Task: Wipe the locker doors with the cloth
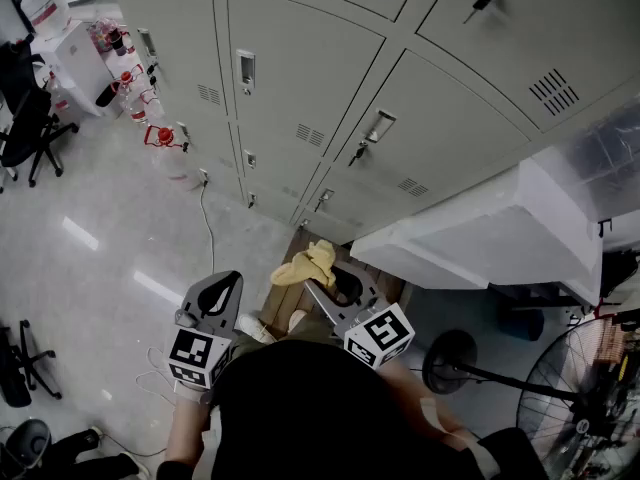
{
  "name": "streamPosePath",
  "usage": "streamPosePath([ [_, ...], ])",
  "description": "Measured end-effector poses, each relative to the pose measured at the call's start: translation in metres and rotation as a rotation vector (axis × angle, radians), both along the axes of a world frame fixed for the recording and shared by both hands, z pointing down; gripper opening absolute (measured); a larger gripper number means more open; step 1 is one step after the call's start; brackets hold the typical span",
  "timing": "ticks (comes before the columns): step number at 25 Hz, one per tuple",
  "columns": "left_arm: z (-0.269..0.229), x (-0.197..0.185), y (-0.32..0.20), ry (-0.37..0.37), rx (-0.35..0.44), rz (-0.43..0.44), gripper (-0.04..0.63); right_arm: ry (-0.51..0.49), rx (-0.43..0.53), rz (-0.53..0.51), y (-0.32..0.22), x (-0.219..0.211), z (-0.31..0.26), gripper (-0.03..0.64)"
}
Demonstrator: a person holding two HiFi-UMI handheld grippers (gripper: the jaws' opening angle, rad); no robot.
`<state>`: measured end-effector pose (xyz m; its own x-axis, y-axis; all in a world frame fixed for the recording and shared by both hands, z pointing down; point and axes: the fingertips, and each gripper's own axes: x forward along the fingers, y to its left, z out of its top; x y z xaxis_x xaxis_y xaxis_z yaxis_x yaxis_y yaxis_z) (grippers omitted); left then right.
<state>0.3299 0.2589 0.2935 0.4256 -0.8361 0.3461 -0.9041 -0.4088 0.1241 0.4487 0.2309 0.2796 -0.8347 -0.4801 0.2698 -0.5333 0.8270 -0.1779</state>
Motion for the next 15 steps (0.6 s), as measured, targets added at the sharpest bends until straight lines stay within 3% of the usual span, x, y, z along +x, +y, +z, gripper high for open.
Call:
streamPosePath([
  [15,0.034,-0.142,0.038,0.056,-0.009,-0.169,0.011,0.050,0.001,-0.063,0.005,-0.120,0.014,0.149],
])
